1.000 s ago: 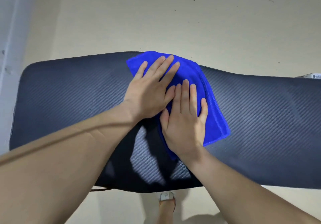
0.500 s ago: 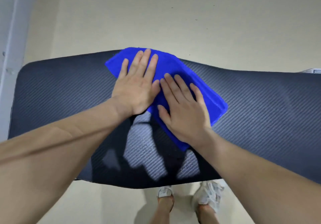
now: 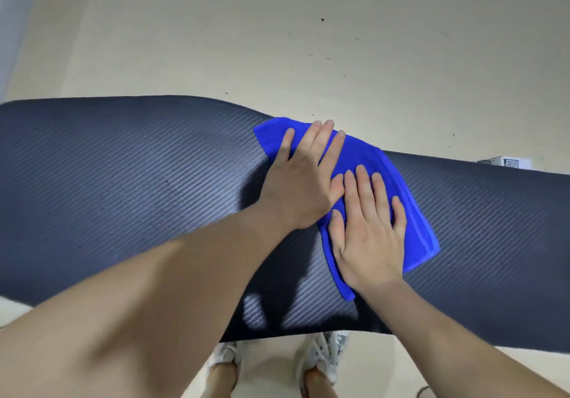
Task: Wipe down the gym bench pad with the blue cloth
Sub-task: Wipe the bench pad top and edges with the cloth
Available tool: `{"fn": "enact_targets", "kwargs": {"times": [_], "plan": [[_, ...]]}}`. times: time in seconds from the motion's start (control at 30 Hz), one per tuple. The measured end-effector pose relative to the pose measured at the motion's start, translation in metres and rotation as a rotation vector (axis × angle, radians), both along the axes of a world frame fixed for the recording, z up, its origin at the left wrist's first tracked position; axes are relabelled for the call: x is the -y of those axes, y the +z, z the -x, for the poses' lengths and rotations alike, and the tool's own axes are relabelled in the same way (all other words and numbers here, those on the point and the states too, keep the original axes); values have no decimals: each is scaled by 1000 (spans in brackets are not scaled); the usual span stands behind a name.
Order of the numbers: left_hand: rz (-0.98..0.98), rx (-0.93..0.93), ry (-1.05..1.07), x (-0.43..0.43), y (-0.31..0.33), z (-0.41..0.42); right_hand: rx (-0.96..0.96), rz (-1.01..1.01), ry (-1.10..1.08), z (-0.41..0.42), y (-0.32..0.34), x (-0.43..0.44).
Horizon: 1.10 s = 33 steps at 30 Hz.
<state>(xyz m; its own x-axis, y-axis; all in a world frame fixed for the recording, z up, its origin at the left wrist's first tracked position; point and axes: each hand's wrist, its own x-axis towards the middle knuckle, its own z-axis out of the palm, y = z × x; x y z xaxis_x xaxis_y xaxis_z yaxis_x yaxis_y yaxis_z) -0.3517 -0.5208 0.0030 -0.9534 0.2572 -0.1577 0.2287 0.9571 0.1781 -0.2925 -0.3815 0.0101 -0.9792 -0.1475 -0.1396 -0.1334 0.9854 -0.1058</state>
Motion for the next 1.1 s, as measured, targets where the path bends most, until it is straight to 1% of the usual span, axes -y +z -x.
{"fn": "enact_targets", "kwargs": {"times": [0.07, 0.13, 0.23, 0.3, 0.43, 0.5, 0.57, 0.7, 0.8, 0.87, 0.93, 0.97, 1.03, 1.1], "plan": [[-17, -84, -21, 3, -6, -1, -8, 22, -63, -4, -2, 14], [-33, -131, -52, 8, -11, 1, -25, 9, -114, -5, -6, 23], [-49, -107, -109, 30, -9, 8, -27, -25, -137, -5, -7, 45], [-55, -121, -117, 63, -8, 14, -33, -25, -141, -2, -6, 76], [-22, -94, -69, 158, -7, 4, 3, 5, -51, -5, -8, 163], [32, -39, -23, 203, -2, 0, 31, 37, -19, -3, -9, 207], [101, -23, 20, 251, 1, -6, 49, 70, 22, -4, -8, 253], [126, -3, 125, 319, 3, -23, 43, 102, 174, -3, -6, 315], [112, 31, 167, 330, 3, -29, 61, 109, 271, 0, -7, 318], [112, 63, 213, 324, 4, -28, 86, 118, 384, 11, -7, 299], [110, 65, 249, 305, 4, -25, 75, 68, 462, 27, -5, 269], [90, 54, 249, 290, 4, -23, 64, 38, 448, 34, -4, 251], [18, 44, 202, 248, 2, -13, 67, -6, 335, 39, -2, 215], [-4, 100, 140, 210, 1, -3, 62, -45, 212, 36, -1, 191]]}}
